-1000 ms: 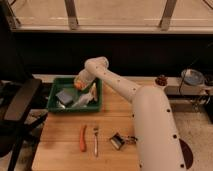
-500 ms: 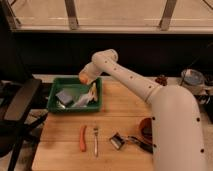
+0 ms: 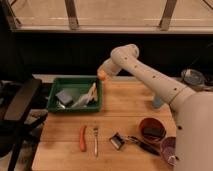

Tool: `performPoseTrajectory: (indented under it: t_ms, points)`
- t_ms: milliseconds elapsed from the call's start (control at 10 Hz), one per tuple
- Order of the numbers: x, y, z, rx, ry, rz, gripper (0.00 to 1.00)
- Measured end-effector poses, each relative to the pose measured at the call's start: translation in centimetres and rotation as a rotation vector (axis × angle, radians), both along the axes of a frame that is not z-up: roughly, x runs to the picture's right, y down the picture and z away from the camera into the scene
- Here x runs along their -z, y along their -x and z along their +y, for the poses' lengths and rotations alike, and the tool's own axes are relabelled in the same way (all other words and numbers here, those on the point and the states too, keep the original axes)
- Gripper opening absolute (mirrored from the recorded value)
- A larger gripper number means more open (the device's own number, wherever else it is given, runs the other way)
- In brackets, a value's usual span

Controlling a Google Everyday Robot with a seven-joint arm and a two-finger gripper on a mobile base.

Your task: Place apple in plastic cup

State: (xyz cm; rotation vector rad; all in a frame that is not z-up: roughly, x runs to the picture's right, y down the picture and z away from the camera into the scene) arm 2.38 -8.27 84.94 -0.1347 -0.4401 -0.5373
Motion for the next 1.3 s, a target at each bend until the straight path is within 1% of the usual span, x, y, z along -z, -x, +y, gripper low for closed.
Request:
performPoseTrajectory:
  t_ms: [100, 200, 300, 500, 600, 1200, 1300]
  points:
    - [0.6, -2.9, 0.1, -0.039, 0.011, 0.038, 0.0]
    - [0.8, -4.9, 0.3, -0.069, 0.023, 0.064, 0.0]
    - [1.2, -7.9, 0.7, -0.116, 0.042, 0.107, 0.0]
    - [1.8, -12.4, 1.7, -0.193, 0.081, 0.161, 0.0]
    - [2.2, -14.3, 2.3, -0.224, 0.099, 0.177, 0.0]
    - [2.2, -14.1, 2.3, -0.223, 0.101, 0.173, 0.0]
    - [2.2, -14.2, 2.4, -0.228, 0.102, 0.18, 0.0]
